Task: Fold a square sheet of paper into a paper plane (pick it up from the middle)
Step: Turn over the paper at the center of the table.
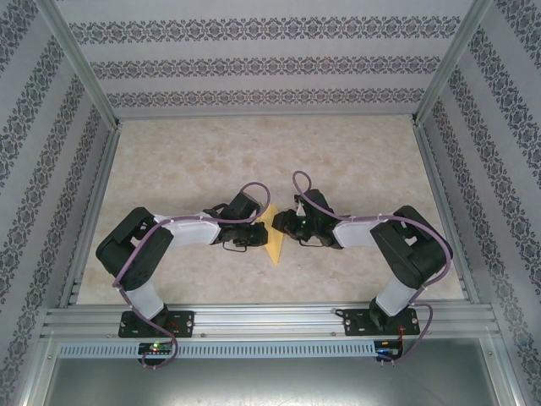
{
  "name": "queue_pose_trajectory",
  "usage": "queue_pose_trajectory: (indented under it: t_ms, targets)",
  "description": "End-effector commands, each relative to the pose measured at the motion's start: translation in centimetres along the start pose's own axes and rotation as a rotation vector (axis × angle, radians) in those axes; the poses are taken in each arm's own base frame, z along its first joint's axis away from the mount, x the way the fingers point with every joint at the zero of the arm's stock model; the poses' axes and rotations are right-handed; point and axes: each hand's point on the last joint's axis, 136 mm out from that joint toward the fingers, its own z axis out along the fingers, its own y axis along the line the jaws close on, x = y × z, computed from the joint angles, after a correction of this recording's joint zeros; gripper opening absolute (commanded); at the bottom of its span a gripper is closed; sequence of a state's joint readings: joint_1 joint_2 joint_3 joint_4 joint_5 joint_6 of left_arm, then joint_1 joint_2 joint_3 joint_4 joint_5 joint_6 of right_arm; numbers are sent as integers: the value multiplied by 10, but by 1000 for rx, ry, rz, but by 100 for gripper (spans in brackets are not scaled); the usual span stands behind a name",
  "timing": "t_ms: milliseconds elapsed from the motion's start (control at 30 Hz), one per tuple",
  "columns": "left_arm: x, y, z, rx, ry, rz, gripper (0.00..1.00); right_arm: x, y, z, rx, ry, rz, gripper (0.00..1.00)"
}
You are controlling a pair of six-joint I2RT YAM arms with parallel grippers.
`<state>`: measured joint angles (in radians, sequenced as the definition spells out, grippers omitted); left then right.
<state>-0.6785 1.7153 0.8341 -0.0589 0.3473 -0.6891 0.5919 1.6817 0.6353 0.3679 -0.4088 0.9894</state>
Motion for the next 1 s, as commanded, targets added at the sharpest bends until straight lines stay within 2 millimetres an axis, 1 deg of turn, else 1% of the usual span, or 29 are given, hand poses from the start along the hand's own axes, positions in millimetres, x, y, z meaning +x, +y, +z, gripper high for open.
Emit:
queue_pose_trajectory:
  t_ms: [0, 200, 433, 733, 833, 967]
  targets:
    - [2, 6, -4, -7, -4, -24, 15, 1, 6, 8, -22, 18, -26, 35]
    - [2, 5, -4, 1, -2, -23, 16, 3, 11, 11, -41, 30, -46, 30]
    - [2, 5, -5, 1, -4, -24, 15, 4, 19, 15, -82, 51, -72, 29]
    - [1, 2, -4, 16, -6, -27, 16, 6, 19, 22, -94, 73, -85, 23]
    - [1, 1, -5, 22, -9, -27, 16, 6, 21, 22, -101, 77, -94, 19]
    - [-2, -2, -10, 37, -32, -27, 17, 4, 26, 18, -110, 70, -110, 10]
